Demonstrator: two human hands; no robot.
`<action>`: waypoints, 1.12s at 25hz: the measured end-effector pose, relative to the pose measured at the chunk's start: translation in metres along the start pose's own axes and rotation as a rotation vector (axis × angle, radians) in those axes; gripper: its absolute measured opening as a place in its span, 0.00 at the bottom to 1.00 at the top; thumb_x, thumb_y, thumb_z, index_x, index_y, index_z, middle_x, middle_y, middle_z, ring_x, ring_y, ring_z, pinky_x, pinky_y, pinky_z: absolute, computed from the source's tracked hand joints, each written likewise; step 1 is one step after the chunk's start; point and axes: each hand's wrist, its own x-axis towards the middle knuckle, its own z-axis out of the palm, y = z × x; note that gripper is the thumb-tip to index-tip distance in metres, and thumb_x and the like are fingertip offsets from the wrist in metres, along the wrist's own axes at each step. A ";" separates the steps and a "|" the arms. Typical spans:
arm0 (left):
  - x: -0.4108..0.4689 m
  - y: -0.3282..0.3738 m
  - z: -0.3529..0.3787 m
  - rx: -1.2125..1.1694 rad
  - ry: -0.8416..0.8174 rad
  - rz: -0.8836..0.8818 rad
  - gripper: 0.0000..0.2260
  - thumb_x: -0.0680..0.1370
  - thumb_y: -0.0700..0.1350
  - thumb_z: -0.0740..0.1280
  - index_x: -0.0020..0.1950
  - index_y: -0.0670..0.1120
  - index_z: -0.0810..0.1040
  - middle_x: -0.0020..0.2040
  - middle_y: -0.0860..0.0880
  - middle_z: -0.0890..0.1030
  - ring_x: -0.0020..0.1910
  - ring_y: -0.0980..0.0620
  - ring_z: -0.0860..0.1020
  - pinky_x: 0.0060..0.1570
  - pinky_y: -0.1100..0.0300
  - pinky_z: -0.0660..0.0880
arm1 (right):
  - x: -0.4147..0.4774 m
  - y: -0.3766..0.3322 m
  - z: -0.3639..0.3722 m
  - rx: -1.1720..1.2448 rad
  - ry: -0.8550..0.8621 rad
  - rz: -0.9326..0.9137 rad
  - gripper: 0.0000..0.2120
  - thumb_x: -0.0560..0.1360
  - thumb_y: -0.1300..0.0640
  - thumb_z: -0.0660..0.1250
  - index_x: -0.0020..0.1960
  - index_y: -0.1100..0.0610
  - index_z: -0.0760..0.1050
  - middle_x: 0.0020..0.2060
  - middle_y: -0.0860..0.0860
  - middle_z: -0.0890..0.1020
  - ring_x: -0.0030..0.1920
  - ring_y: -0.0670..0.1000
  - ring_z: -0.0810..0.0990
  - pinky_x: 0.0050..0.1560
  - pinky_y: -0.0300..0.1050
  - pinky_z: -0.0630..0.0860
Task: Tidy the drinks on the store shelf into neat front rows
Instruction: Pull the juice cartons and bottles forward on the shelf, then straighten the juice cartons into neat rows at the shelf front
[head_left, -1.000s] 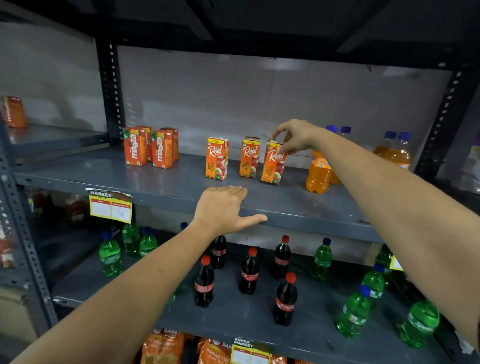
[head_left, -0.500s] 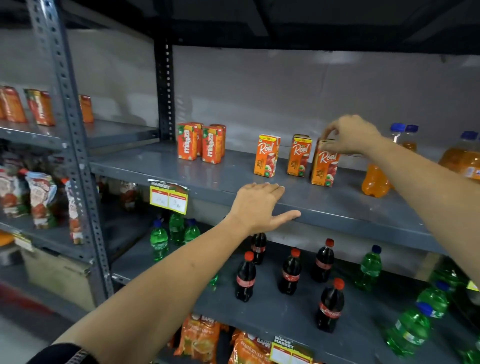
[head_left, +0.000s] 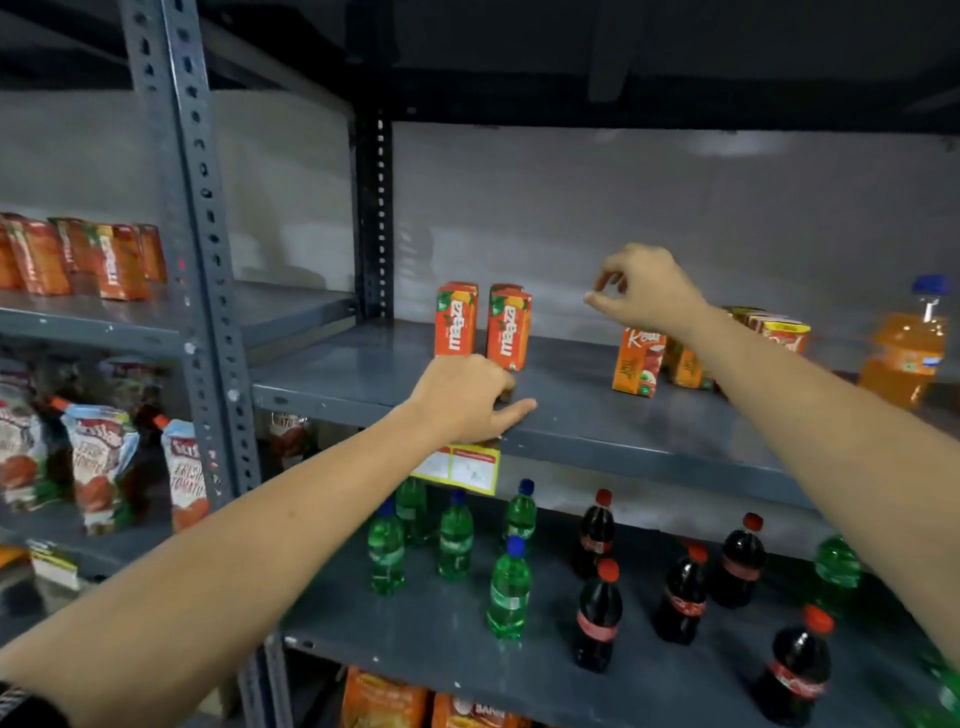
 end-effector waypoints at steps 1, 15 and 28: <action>0.000 -0.016 0.002 -0.034 0.004 -0.035 0.21 0.76 0.63 0.58 0.43 0.49 0.81 0.41 0.50 0.83 0.42 0.47 0.80 0.34 0.58 0.68 | 0.006 -0.011 0.009 0.008 -0.005 0.013 0.13 0.71 0.52 0.70 0.47 0.61 0.81 0.44 0.61 0.82 0.48 0.60 0.80 0.51 0.48 0.73; 0.058 -0.146 0.057 -1.125 -0.007 -0.606 0.29 0.63 0.52 0.80 0.60 0.43 0.75 0.51 0.48 0.81 0.52 0.50 0.80 0.55 0.52 0.78 | 0.032 -0.049 0.118 0.991 -0.169 0.660 0.28 0.68 0.59 0.76 0.65 0.60 0.70 0.61 0.59 0.79 0.58 0.58 0.80 0.54 0.54 0.79; 0.075 -0.152 0.066 -1.291 -0.072 -0.448 0.22 0.64 0.44 0.79 0.55 0.46 0.77 0.52 0.46 0.83 0.52 0.50 0.82 0.50 0.48 0.81 | 0.033 -0.038 0.132 1.171 -0.288 0.577 0.30 0.69 0.64 0.74 0.69 0.58 0.69 0.60 0.57 0.79 0.60 0.56 0.80 0.58 0.54 0.79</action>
